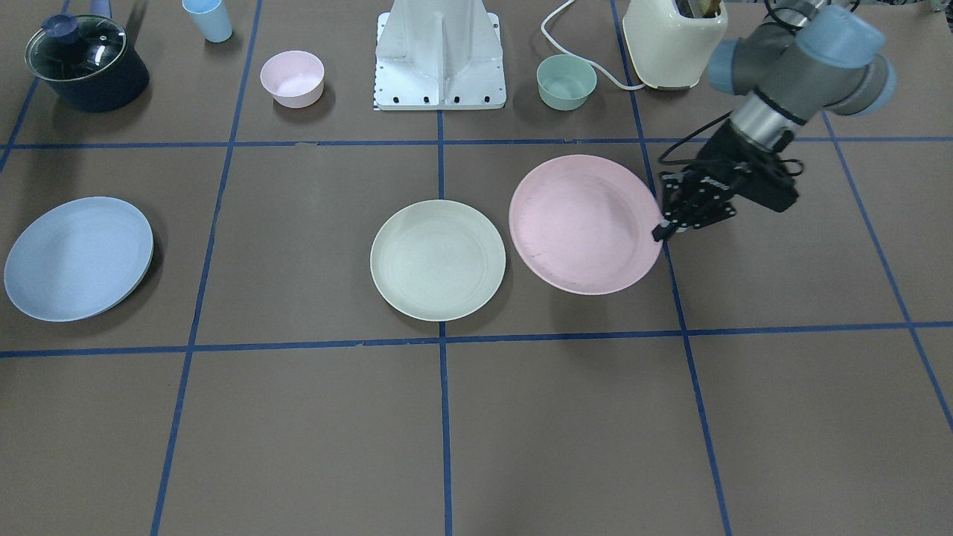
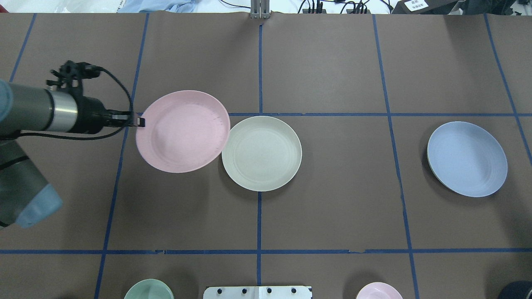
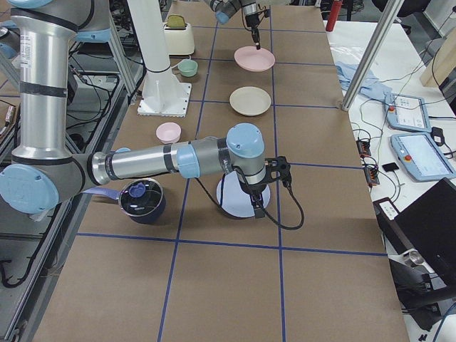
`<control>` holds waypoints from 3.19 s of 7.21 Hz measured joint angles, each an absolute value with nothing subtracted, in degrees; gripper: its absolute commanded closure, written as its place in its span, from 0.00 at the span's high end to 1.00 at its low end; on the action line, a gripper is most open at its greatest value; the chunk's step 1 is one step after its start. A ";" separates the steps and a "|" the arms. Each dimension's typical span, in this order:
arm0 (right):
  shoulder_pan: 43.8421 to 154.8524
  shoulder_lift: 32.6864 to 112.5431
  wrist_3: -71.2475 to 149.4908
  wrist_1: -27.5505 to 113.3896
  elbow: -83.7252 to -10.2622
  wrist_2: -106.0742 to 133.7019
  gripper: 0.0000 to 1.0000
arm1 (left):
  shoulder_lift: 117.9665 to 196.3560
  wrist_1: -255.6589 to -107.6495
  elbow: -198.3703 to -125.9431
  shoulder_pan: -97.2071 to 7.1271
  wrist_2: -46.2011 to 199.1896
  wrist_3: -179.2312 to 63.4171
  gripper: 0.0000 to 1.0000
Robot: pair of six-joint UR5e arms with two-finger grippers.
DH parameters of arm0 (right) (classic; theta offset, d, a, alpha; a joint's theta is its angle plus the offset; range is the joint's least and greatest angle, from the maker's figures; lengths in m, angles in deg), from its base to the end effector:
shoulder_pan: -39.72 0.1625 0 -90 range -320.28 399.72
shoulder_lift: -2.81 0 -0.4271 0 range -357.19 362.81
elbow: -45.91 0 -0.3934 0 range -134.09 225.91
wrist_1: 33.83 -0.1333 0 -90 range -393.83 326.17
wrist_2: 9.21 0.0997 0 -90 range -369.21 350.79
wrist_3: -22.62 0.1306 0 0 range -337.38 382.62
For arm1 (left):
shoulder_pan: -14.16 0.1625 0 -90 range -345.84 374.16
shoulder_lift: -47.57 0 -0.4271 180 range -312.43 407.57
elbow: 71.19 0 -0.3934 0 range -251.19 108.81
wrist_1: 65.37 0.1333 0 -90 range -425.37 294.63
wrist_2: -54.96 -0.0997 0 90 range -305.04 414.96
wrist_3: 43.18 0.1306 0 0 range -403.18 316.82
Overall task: Stack three plates with pink and blue
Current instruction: 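Slide the pink plate with the left gripper toward the cream plate, then place pink plate on cream plate with left gripper while right gripper grips blue plate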
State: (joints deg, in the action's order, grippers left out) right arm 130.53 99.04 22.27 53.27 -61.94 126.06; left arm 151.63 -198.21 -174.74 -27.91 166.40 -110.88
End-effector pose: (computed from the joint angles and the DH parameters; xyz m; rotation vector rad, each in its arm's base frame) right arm 0.0470 -0.4579 0.5718 0.2480 -0.7833 -0.0925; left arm 0.3883 -0.4657 0.3412 0.3704 1.1984 -0.0686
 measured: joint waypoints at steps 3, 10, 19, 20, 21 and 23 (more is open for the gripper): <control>130.51 98.97 22.27 53.27 -61.93 126.06 1.00 | 164.39 -191.54 -167.29 -19.01 158.52 -118.71 0.00; 130.51 98.92 22.27 53.30 -61.93 126.06 1.00 | 168.27 -191.35 -161.75 -16.23 154.49 -118.17 1.00; 112.44 114.42 57.18 17.83 -60.48 117.36 0.90 | 147.77 -172.49 -182.93 -45.89 172.75 -53.49 1.00; 108.94 115.03 60.12 15.57 -59.17 113.98 0.85 | 146.39 -172.60 -182.85 -47.96 173.51 -50.13 1.00; 105.25 114.64 64.07 12.26 -57.11 110.64 0.80 | 145.66 -172.81 -182.83 -48.83 173.82 -48.90 1.00; 100.05 111.68 70.96 5.03 -51.24 107.61 0.73 | 145.31 -173.01 -182.78 -49.17 173.85 -48.85 1.00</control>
State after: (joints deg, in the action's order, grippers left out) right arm 100.05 111.68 70.96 5.03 -51.24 107.61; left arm 145.31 -173.01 -182.78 -49.17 173.85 -48.85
